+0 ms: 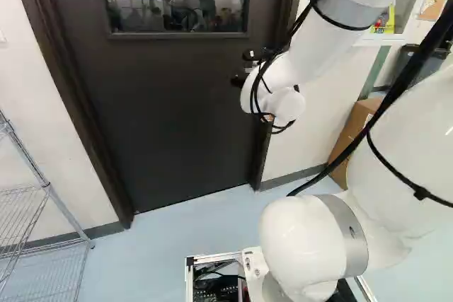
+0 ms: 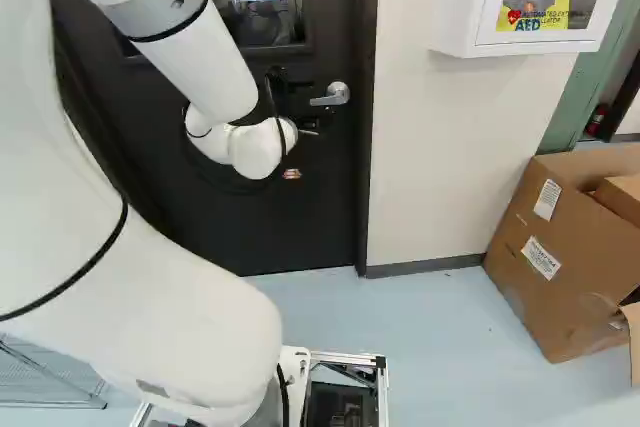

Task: Open the door and move inside

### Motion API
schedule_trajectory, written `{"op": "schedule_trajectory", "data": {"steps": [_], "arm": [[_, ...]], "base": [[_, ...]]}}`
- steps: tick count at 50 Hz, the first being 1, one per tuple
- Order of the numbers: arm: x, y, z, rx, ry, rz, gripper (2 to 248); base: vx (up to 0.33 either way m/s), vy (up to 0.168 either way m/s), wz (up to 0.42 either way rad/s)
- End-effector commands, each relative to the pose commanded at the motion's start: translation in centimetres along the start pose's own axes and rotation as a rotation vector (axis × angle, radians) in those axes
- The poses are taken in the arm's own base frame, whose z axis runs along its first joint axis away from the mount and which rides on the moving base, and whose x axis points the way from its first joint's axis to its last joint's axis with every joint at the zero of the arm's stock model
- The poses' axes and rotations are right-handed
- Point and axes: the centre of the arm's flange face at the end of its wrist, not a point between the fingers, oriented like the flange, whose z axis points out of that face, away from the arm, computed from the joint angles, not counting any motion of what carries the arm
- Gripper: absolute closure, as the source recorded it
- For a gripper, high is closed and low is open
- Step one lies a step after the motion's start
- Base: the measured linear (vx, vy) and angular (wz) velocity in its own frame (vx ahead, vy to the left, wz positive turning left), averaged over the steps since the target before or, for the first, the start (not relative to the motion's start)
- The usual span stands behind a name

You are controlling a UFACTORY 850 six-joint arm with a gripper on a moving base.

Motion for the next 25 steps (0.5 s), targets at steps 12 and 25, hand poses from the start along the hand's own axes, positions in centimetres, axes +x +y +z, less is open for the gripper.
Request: {"op": "schedule_trajectory", "data": {"steps": [12,25], "arm": [[1.4,0.1,1.0,0.02,0.026,-0.025,3],[2.9,0.3,2.2,0.048,0.054,-0.06,3]], "base": [[0.0,0.0,0.0],[0.0,0.0,0.0]]}}
